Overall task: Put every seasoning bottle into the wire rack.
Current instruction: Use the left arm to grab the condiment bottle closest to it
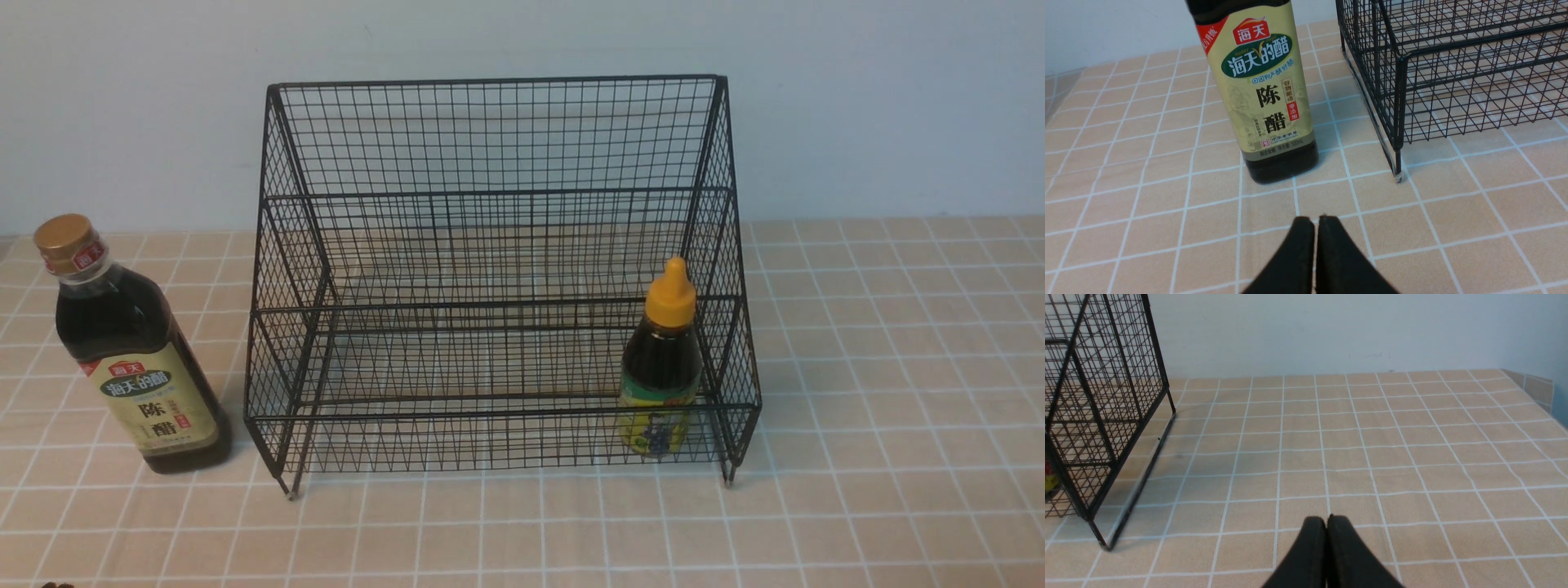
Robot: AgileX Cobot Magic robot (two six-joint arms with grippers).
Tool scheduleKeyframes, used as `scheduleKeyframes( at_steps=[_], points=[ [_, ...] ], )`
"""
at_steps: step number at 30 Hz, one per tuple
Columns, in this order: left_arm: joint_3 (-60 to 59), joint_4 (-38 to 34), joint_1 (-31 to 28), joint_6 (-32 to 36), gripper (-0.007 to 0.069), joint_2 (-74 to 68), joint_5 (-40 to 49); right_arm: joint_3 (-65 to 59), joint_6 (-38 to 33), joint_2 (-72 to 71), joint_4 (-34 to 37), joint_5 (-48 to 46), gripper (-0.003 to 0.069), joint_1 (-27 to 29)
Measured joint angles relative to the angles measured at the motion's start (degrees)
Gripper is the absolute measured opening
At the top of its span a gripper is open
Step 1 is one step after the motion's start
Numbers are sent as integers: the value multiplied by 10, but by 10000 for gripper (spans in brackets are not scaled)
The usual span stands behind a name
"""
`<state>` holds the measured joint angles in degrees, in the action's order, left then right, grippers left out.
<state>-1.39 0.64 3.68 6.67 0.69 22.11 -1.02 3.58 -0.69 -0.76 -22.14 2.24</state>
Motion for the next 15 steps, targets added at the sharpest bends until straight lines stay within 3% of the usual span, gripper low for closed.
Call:
scheduleKeyframes(
  at_steps=[15],
  points=[
    [-1, 12, 0, 2, -7, 0, -2, 0, 0, 0, 0, 0, -13, 0]
  ],
)
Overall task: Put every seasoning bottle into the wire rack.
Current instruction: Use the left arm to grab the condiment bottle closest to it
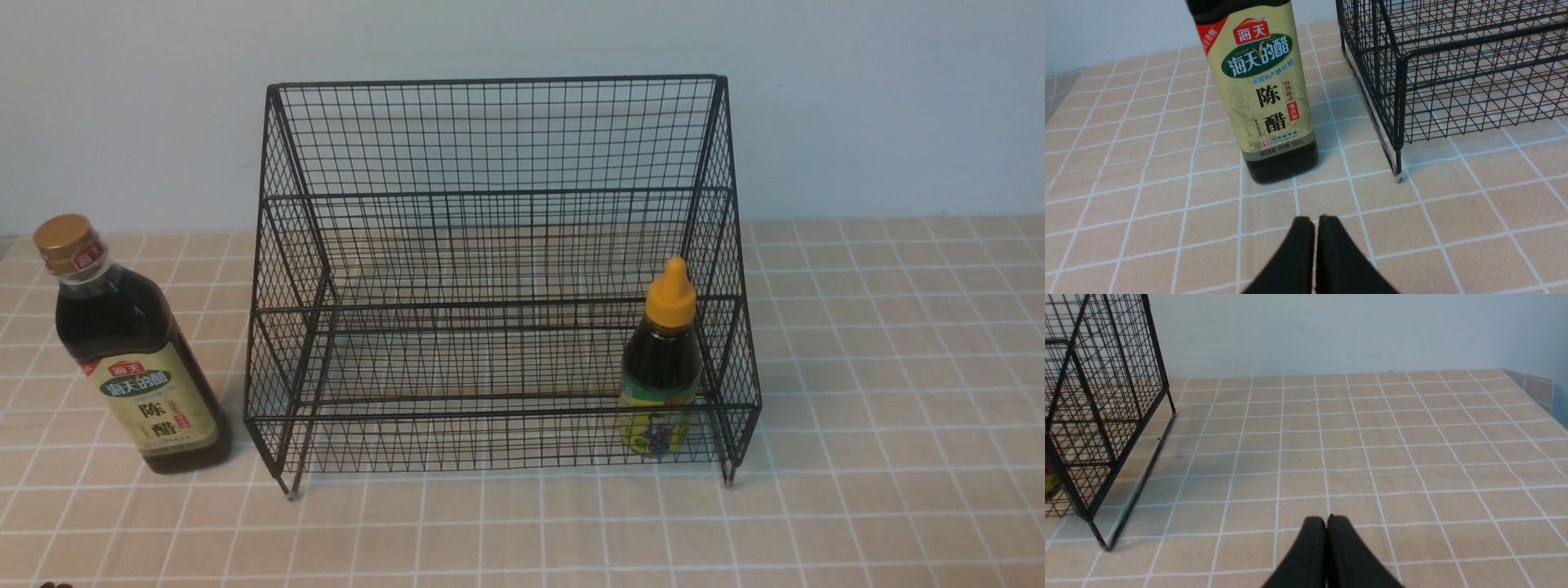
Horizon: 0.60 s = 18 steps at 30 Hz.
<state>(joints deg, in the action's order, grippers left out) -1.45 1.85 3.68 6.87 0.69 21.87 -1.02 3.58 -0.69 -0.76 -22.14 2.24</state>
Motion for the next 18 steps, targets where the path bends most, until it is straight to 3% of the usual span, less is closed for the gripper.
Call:
scheduleKeyframes(
  at_steps=[4, 11, 17, 18],
  points=[
    [-2, -27, 0, -22, -7, 0, -41, 0, 0, 0, 0, 0, -13, 0],
    [-2, -181, 0, -108, -7, 0, -179, 0, 0, 0, 0, 0, -13, 0],
    [-2, -204, 0, -110, -7, 0, -238, 0, 0, 0, 0, 0, -13, 0],
    [-2, -206, 0, -110, -7, 0, -296, 0, 0, 0, 0, 0, -13, 0]
  ],
)
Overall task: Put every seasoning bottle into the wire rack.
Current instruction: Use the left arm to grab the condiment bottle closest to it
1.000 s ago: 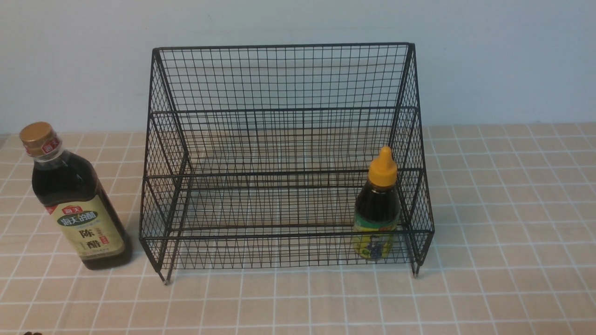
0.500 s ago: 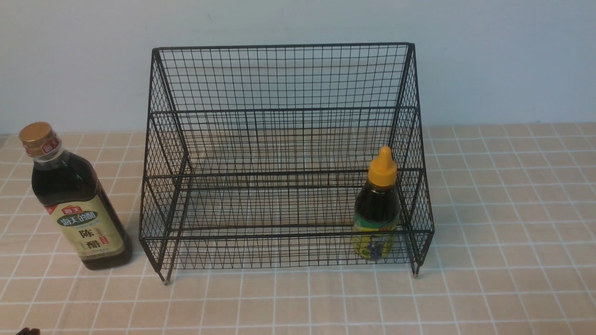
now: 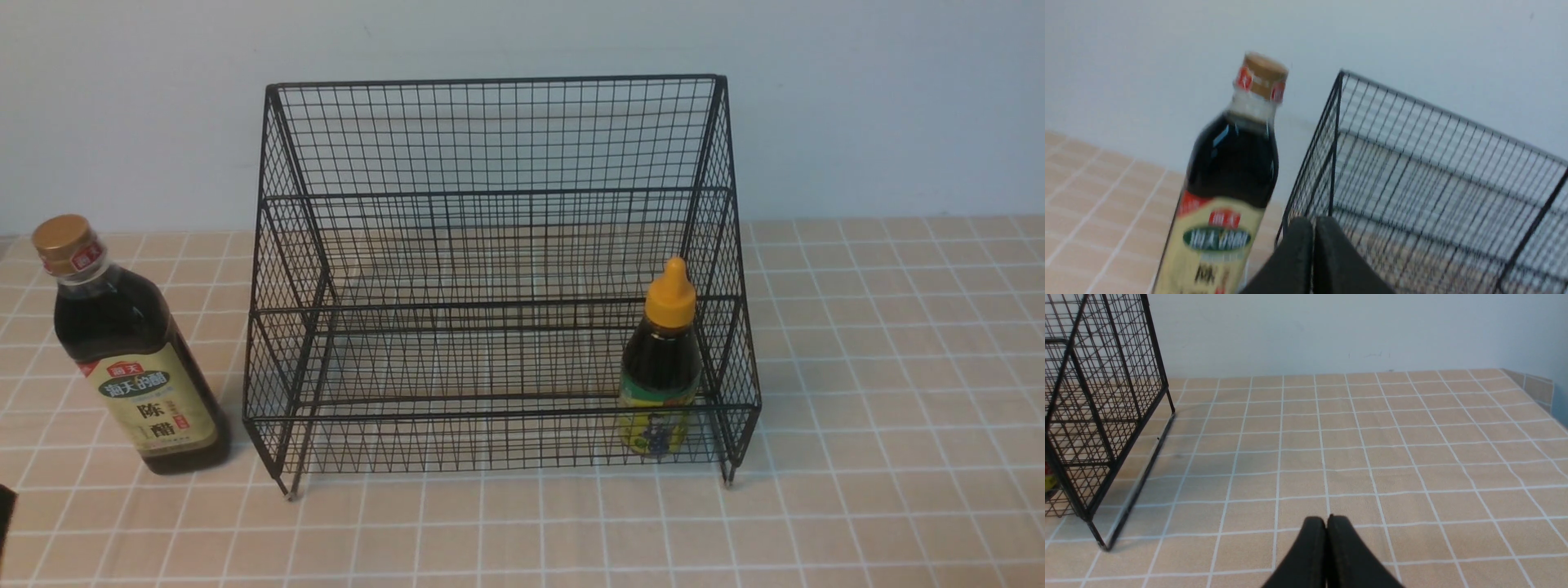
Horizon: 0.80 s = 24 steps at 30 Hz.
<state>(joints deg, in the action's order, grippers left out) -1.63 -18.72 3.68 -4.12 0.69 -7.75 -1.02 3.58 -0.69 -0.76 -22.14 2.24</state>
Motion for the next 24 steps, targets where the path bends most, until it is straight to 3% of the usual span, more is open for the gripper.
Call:
scheduleKeyframes(
  at_steps=[3, 6, 12, 14, 20, 24],
  points=[
    [3, 0, 0, 6, -7, -1, -109, 0, 0, 0, 0, 0, -13, 0],
    [54, -2, 0, 50, -7, -31, -140, 0, 0, 0, 0, 0, -13, 0],
    [215, -3, 0, 210, -7, -217, -26, 0, 0, 0, 0, 0, -13, 0],
    [253, -10, 0, 235, -7, -292, 9, 0, 0, 0, 0, 0, -13, 0],
    [353, -35, 0, 263, 18, -462, 131, 0, 0, 0, 0, 0, -13, 0],
    [363, -36, 0, 266, 71, -499, 146, 0, 0, 0, 0, 0, -13, 0]
  ],
)
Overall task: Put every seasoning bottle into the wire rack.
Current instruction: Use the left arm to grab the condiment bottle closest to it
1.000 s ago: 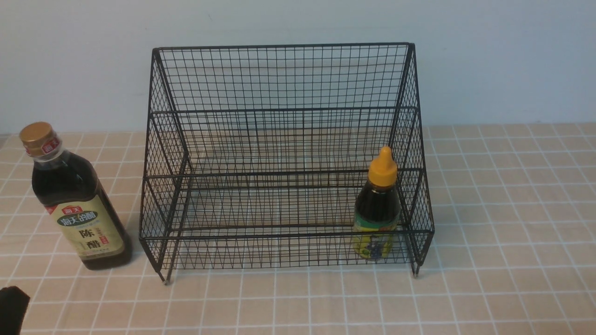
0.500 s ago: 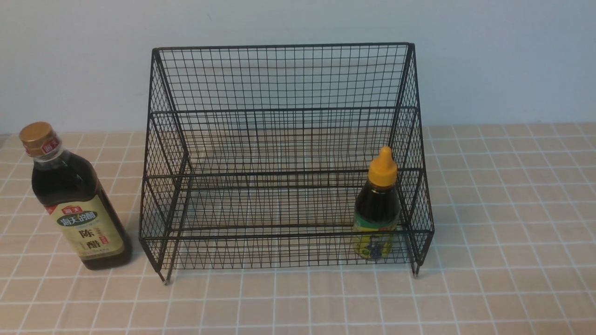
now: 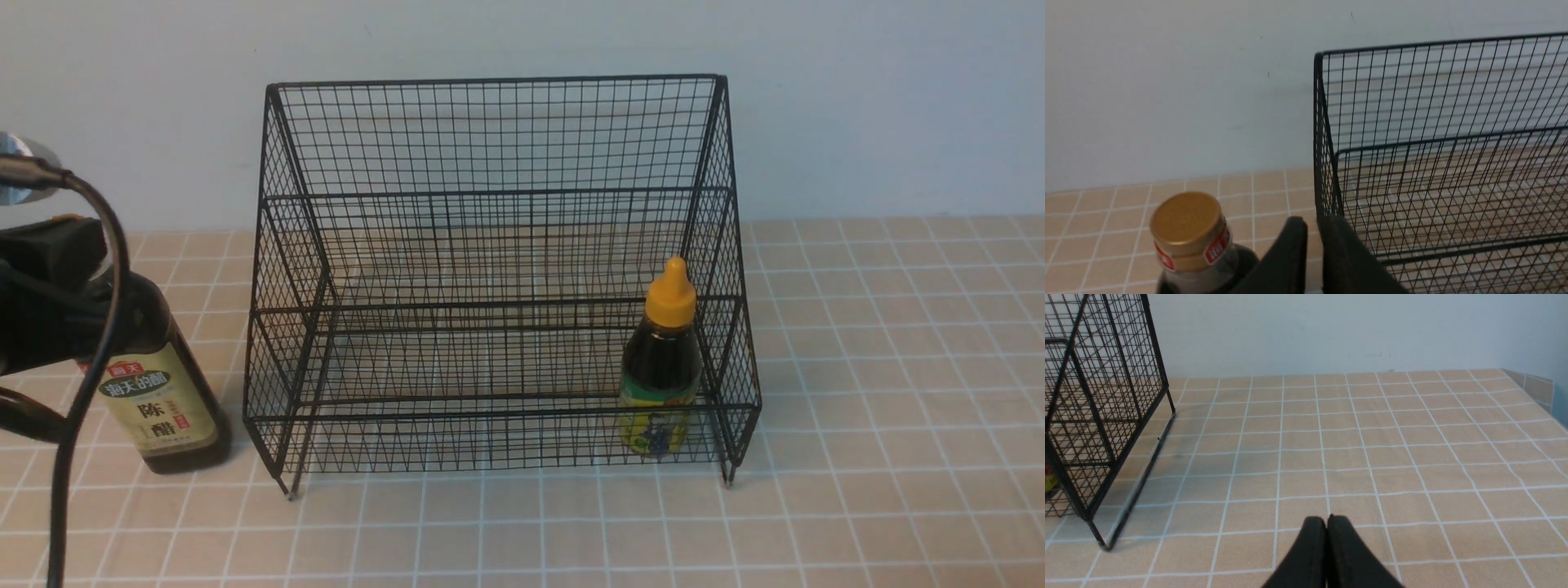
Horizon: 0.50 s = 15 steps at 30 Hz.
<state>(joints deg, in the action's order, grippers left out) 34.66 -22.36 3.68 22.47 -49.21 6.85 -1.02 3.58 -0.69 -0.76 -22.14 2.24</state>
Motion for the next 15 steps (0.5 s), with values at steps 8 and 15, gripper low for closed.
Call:
scheduleKeyframes(
  at_steps=[8, 15],
  points=[
    [0, -10, -54, 0, 339, -13, -59, 0, 0, 0, 0, 0, -13, 0],
    [3, -51, -79, -8, 576, -66, -142, 0, 0, 0, 0, 0, -13, 0]
  ],
)
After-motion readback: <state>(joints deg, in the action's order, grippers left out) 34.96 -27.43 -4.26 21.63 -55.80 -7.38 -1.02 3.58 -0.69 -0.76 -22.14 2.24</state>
